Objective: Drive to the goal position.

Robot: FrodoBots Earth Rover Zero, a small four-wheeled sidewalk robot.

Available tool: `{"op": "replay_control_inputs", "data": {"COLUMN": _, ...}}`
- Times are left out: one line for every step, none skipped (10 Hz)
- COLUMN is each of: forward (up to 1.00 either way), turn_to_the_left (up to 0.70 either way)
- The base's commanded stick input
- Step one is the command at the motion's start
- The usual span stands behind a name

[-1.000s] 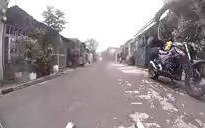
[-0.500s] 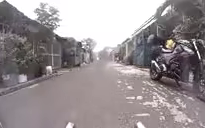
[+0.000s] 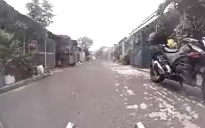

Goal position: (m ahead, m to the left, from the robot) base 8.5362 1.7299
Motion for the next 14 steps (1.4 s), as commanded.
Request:
{"op": "replay_control_inputs", "data": {"forward": 0.69, "turn_to_the_left": -0.14}}
{"op": "replay_control_inputs", "data": {"forward": 0.69, "turn_to_the_left": -0.14}}
{"op": "replay_control_inputs", "data": {"forward": 0.69, "turn_to_the_left": -0.14}}
{"op": "replay_control_inputs", "data": {"forward": 0.69, "turn_to_the_left": -0.14}}
{"op": "replay_control_inputs", "data": {"forward": 0.68, "turn_to_the_left": -0.14}}
{"op": "replay_control_inputs", "data": {"forward": 0.69, "turn_to_the_left": -0.14}}
{"op": "replay_control_inputs", "data": {"forward": 0.69, "turn_to_the_left": -0.13}}
{"op": "replay_control_inputs", "data": {"forward": 0.69, "turn_to_the_left": -0.11}}
{"op": "replay_control_inputs", "data": {"forward": 0.69, "turn_to_the_left": -0.09}}
{"op": "replay_control_inputs", "data": {"forward": 0.69, "turn_to_the_left": -0.05}}
{"op": "replay_control_inputs", "data": {"forward": 0.68, "turn_to_the_left": -0.02}}
{"op": "replay_control_inputs", "data": {"forward": 0.69, "turn_to_the_left": 0.0}}
{"op": "replay_control_inputs", "data": {"forward": 0.69, "turn_to_the_left": 0.0}}
{"op": "replay_control_inputs", "data": {"forward": 0.69, "turn_to_the_left": 0.0}}
